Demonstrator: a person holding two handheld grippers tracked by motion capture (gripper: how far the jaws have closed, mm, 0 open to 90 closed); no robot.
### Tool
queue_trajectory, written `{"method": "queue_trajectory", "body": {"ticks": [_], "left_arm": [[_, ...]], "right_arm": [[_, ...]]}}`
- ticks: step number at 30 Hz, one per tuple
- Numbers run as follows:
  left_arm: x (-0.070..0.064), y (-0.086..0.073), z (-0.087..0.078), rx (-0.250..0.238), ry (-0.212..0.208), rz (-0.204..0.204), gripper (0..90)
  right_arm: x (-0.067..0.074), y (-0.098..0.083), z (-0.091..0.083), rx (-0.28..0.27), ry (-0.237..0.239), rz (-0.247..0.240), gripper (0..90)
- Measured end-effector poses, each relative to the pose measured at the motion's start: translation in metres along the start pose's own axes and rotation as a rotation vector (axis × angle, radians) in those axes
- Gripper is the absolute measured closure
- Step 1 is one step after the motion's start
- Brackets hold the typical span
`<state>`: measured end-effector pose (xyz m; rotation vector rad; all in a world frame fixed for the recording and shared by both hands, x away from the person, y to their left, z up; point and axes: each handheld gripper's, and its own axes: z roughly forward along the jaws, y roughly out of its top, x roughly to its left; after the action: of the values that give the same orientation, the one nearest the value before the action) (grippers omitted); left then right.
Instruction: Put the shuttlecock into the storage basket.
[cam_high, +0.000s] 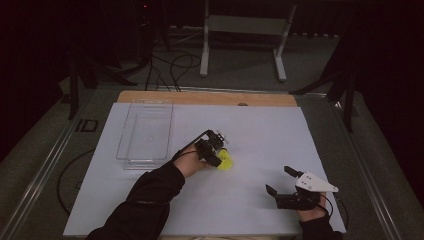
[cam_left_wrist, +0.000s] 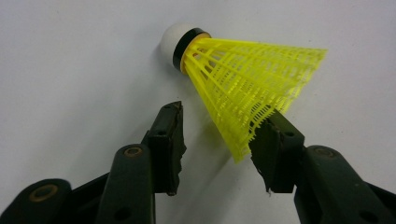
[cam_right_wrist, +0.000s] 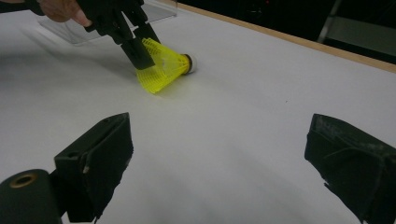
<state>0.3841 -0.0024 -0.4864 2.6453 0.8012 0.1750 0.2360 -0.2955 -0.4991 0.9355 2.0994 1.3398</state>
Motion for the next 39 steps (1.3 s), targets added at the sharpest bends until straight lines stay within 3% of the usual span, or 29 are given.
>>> {"method": "queue_trajectory", "body": {"ticks": [19, 29, 39], "left_arm": [[0.003, 0.006, 0.015, 0.048, -0.006, -0.012, 74.1], [0.003, 0.011, 0.012, 0.088, -0.001, 0.002, 88.2], [0.001, 0.015, 0.002, 0.108, -0.025, 0.034, 90.0]], "right_arm": [[0.000, 0.000, 0.001, 0.003, -0.005, 0.002, 7.8], [0.000, 0.000, 0.001, 0.007, -0.005, 0.005, 7.8], [0.000, 0.000, 0.000, 0.008, -0.007, 0.003, 7.8]]}}
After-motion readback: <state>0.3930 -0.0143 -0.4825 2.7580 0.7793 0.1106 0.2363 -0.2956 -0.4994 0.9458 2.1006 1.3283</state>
